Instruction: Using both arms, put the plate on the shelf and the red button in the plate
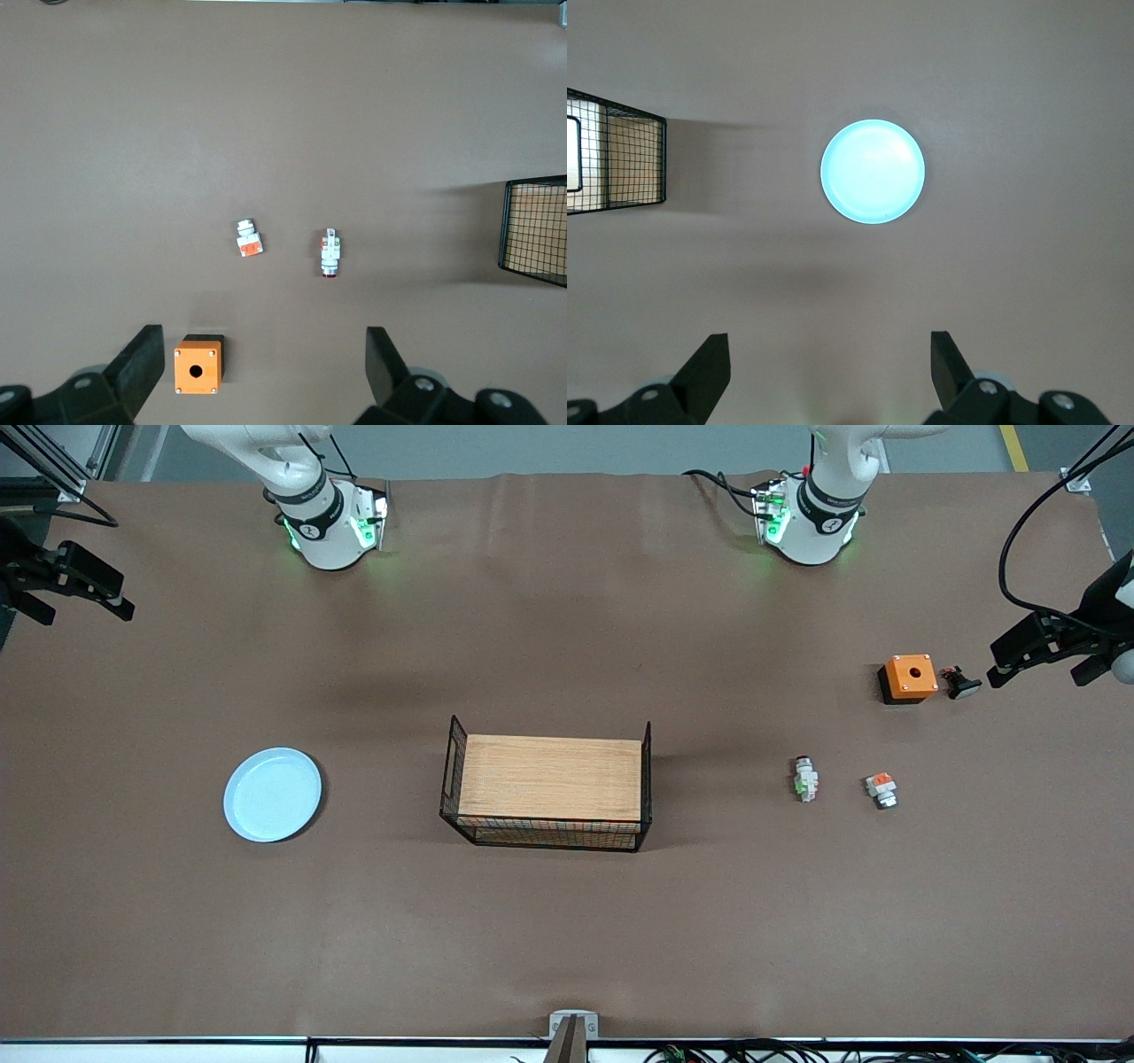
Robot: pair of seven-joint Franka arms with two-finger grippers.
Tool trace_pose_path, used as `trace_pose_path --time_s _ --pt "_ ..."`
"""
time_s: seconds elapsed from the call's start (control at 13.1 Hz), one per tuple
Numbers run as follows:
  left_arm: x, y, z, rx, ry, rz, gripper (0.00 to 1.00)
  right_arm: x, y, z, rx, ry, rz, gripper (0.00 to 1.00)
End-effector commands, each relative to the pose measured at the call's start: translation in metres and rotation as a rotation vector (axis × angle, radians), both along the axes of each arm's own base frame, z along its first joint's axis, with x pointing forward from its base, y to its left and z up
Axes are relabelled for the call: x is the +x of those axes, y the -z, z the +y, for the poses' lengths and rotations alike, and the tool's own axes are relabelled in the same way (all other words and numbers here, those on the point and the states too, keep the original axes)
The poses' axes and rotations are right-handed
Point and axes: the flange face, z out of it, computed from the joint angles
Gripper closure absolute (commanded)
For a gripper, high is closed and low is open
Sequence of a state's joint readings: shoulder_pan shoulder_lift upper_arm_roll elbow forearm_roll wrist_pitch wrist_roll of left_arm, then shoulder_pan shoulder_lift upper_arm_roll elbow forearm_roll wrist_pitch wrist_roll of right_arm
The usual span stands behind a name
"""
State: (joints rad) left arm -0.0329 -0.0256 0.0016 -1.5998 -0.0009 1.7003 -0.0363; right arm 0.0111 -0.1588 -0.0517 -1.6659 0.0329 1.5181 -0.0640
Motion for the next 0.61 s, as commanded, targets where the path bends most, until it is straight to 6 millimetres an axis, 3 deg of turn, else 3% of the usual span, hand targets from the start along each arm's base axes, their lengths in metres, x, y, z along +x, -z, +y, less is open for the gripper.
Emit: trace_pose_path --time_s 0.0,0.23,0.38,0.53 --pt "-0.006 -0.005 0.001 -0.008 -0.007 0.008 0.0 -0.006 -0.005 -0.003 -0.001 0.003 -0.011 0.0" --pt "-0.003 -0.004 0.005 -0.008 -0.006 0.01 0.0 -0.006 -0.005 -0.005 -0.02 0.006 -0.011 0.0" --pt "0.001 0.009 0.012 -0.008 -0.026 0.034 0.0 -0.006 -0.005 -0.005 -0.026 0.005 -0.011 0.0" --pt "0.014 0.051 0.014 -0.008 -0.035 0.112 0.0 -0.006 -0.004 -0.005 -0.026 0.005 -0.008 0.0"
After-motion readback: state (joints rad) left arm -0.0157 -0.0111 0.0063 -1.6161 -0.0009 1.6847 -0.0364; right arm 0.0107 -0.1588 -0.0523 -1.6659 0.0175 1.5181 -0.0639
